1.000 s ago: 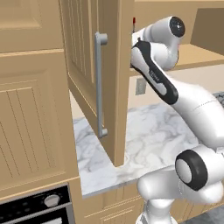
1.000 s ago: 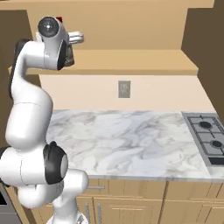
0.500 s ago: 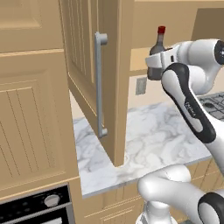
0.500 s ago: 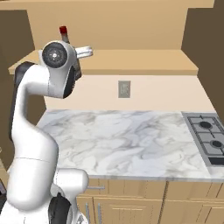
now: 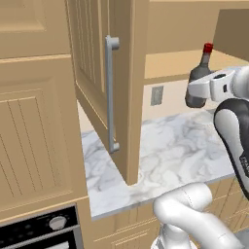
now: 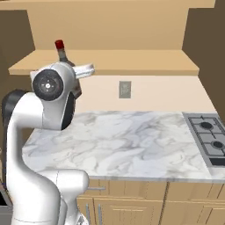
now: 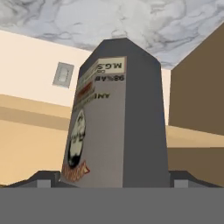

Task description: There is a bowl on the dining counter. Grab a lemon wedge from the fridge and place it in the bowl. Then get the liquor bottle and glass cup from the cabinet and place them next to the bowl.

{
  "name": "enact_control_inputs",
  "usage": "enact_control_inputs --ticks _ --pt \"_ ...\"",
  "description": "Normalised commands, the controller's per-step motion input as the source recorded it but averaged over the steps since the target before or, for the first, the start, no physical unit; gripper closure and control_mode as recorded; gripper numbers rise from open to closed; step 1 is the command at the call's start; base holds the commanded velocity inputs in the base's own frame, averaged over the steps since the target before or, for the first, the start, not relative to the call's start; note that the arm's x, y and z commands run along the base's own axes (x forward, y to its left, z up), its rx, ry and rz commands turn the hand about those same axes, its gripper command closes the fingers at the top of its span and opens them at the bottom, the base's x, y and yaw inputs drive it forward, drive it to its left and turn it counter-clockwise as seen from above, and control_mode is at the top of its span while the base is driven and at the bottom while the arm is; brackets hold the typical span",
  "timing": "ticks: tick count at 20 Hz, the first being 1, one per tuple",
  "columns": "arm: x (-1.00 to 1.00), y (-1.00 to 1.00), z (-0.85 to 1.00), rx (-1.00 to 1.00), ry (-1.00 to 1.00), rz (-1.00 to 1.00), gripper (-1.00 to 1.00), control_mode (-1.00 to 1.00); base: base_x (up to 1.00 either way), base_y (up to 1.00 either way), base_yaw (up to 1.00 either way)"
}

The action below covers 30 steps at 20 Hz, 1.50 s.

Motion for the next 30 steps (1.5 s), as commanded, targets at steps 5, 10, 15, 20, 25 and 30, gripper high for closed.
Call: enact_control_inputs --ticks 5,10,15,20,25,30 --pt "-0.67 -0.01 -0.28 -0.03 0.02 0.01 1.0 1.0 -0.15 0.0 0.01" --pt "0.0 0.0 0.0 0.0 0.0 0.0 1.0 1.0 -0.7 0.03 0.11" --pt "0.0 0.0 0.0 0.0 0.0 0.0 1.0 1.0 -0.7 0.01 0.02" --pt "0.0 0.0 0.0 0.0 0.0 0.0 1.0 1.0 -0.9 0.1 -0.23" --pt "0.0 0.0 0.0 0.0 0.0 0.0 1.0 1.0 -0.81 0.19 -0.55" --pt "0.0 0.0 0.0 0.0 0.0 0.0 1.0 1.0 -0.74 0.19 -0.69"
